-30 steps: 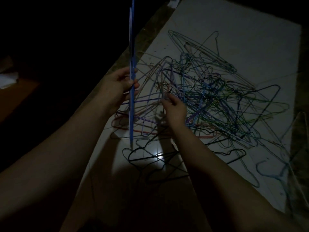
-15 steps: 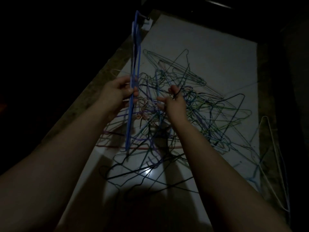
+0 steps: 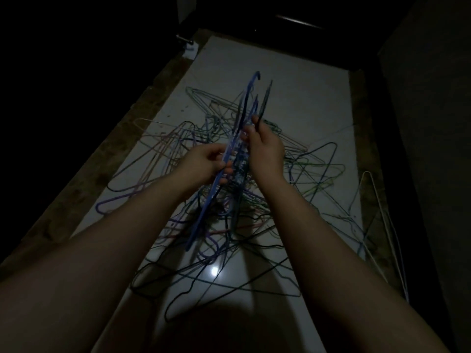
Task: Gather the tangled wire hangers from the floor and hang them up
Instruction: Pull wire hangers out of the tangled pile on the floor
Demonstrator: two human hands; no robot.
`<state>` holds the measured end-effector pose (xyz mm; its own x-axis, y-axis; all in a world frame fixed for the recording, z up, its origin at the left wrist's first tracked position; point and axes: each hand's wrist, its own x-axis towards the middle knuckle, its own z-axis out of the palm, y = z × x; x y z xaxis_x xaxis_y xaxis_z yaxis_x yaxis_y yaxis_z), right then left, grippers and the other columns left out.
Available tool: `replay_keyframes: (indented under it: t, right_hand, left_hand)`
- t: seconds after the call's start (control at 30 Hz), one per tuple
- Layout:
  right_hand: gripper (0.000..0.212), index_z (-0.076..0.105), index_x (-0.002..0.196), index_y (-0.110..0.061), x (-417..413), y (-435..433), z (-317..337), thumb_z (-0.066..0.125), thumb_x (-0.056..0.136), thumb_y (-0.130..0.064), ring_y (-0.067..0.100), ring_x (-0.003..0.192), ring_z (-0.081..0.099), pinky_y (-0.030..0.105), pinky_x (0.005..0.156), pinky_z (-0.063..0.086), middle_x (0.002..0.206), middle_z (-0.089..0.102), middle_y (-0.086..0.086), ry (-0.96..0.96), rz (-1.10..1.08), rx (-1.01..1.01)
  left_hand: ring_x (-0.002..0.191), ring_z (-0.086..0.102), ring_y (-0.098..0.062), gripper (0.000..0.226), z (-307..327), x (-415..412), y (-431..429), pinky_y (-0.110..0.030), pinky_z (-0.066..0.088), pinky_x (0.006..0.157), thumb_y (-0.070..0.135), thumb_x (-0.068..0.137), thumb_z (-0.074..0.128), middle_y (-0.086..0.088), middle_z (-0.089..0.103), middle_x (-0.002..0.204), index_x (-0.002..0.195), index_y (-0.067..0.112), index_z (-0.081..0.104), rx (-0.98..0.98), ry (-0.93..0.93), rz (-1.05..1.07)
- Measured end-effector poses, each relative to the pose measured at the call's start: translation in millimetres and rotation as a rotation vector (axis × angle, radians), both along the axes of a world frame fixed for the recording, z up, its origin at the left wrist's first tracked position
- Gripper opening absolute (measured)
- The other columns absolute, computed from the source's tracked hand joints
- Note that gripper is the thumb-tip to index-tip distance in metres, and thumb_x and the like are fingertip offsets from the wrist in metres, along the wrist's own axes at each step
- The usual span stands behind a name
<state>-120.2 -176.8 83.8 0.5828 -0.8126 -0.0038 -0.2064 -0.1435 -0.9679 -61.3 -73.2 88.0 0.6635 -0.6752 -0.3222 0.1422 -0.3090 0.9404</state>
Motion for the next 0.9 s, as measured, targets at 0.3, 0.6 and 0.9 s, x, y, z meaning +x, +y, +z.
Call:
replay_keyframes:
  t: [0.3,0.6,0.9]
  right_hand:
    - [0.034,0.063,0.117,0.000,-1,-17,-8,0.048,0.098,-0.024,0.017,0.094,0.052,0.020,0.072,0.035,0.115,0.058,0.015,-0.020,-0.248,-0.074]
    - [0.030,0.068,0.104,0.001,-18,-29,-6,0.049,0.098,-0.021,0.012,0.085,0.049,0.013,0.059,0.033,0.106,0.061,0.015,-0.083,-0.339,-0.099]
    - [0.025,0.054,0.075,-0.010,-40,-43,-14,0.046,0.099,-0.015,0.017,0.072,0.045,0.014,0.052,0.028,0.082,0.051,0.009,-0.048,-0.266,-0.091]
  left_hand:
    - [0.069,0.054,-0.016,0.028,1,-25,-38,-0.025,0.043,0.059,-0.004,0.093,0.044,0.000,0.058,0.078,0.091,0.022,0.055,0.018,-0.098,-0.220]
    - [0.074,0.057,-0.011,0.025,8,-41,-48,-0.020,0.047,0.053,0.011,0.096,0.045,-0.005,0.065,0.096,0.112,0.021,0.062,-0.038,0.003,-0.212]
    - [0.087,0.059,-0.024,0.018,8,-60,-63,-0.035,0.047,0.070,0.005,0.091,0.052,-0.019,0.065,0.103,0.102,0.013,0.063,0.031,-0.032,-0.158]
